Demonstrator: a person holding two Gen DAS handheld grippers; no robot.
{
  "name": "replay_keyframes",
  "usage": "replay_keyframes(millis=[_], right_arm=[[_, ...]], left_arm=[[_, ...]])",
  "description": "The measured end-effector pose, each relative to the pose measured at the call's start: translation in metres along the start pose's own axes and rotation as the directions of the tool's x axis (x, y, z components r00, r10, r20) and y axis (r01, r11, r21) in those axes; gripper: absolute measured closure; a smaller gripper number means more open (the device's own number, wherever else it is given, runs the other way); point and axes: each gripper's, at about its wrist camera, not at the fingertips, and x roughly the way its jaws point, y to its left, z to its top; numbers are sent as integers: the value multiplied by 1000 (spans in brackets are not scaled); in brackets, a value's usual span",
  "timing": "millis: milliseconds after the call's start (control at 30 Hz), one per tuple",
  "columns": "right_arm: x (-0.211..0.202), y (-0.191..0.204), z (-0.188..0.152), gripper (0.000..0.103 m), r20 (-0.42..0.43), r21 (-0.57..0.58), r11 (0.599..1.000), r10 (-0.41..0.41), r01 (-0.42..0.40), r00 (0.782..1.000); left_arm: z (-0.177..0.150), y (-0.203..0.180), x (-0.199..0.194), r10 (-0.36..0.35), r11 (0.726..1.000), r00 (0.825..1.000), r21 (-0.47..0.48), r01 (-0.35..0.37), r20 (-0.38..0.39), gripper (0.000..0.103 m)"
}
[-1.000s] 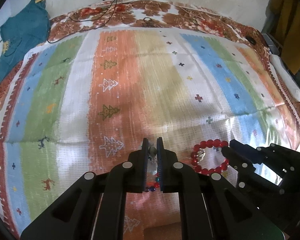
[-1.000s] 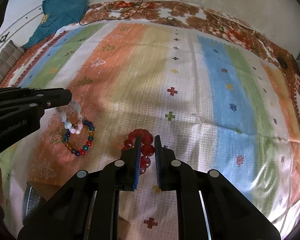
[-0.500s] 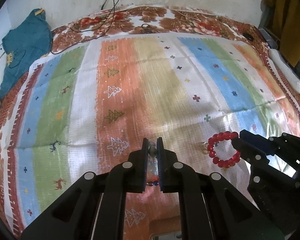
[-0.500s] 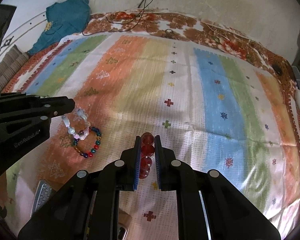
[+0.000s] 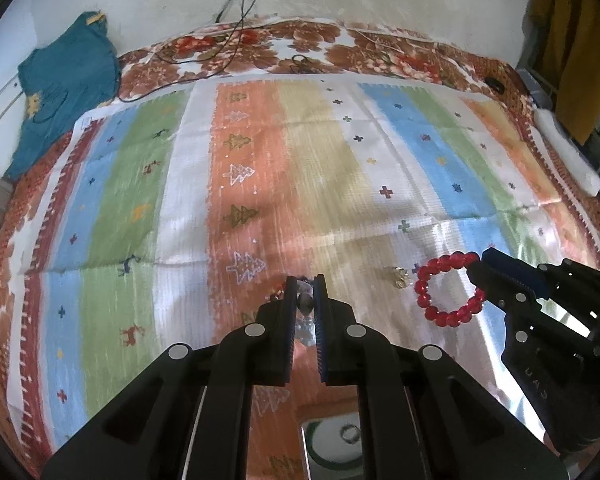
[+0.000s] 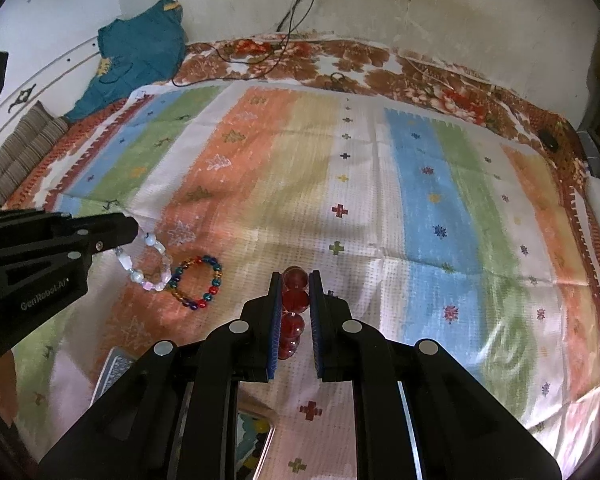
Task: Organize jewelry
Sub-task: 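Lift and carry both bracelets over the silver tin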
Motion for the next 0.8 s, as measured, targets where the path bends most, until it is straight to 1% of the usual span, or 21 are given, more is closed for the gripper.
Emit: replay_keyframes(millis=[367, 500, 800], right_arm=[[-30, 6, -8, 89, 36, -6, 1000, 26, -26, 999], [-37, 7, -13, 89, 40, -11, 999, 31, -30, 999], [-52, 9, -27, 89, 43, -18, 999, 39, -38, 998]], left_arm=[[-13, -8, -28, -20, 1000, 999, 6, 20, 35, 95], [-18, -11, -38, -31, 999, 998, 11, 30, 52, 95], [-33, -20, -54, -45, 999, 997, 32, 43, 63, 95]])
